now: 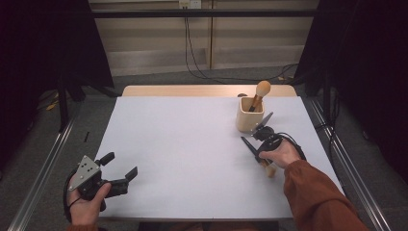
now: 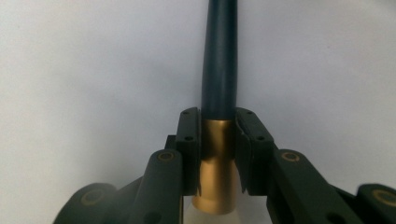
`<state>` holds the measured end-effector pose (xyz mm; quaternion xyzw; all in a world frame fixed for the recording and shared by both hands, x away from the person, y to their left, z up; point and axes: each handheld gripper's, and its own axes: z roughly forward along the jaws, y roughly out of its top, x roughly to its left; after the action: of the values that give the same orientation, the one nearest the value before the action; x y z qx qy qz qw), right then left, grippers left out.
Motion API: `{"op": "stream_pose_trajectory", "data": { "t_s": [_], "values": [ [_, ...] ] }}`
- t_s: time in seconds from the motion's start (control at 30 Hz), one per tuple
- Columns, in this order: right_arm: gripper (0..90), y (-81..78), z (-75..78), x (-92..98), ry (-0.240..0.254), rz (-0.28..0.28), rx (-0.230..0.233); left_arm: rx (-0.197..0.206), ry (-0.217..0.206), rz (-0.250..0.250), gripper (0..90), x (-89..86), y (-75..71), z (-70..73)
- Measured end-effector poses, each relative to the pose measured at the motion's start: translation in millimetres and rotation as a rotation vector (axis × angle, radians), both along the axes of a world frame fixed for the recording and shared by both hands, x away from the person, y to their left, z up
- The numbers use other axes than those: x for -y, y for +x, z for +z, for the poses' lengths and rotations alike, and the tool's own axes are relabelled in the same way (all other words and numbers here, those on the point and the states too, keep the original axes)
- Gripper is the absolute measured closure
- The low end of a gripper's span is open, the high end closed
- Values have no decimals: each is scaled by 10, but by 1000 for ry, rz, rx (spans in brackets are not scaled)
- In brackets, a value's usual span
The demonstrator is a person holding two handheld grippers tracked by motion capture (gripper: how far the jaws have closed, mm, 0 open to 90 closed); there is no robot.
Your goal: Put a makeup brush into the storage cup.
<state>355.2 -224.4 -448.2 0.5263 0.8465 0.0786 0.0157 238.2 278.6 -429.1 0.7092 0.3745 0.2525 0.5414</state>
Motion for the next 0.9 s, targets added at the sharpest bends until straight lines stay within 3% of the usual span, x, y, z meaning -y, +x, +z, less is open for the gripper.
{"op": "stream_pose_trajectory", "data": {
  "t_s": [0.6, 0.9],
  "values": [
    [739, -75, 82, 116, 85, 5, 53, 0, -6, 3, 43, 1, 2, -1],
    [739, -135, 143, 148, 174, 16, 121, 0, -2, 3, 43, -3, 0, -1]
  ]
}}
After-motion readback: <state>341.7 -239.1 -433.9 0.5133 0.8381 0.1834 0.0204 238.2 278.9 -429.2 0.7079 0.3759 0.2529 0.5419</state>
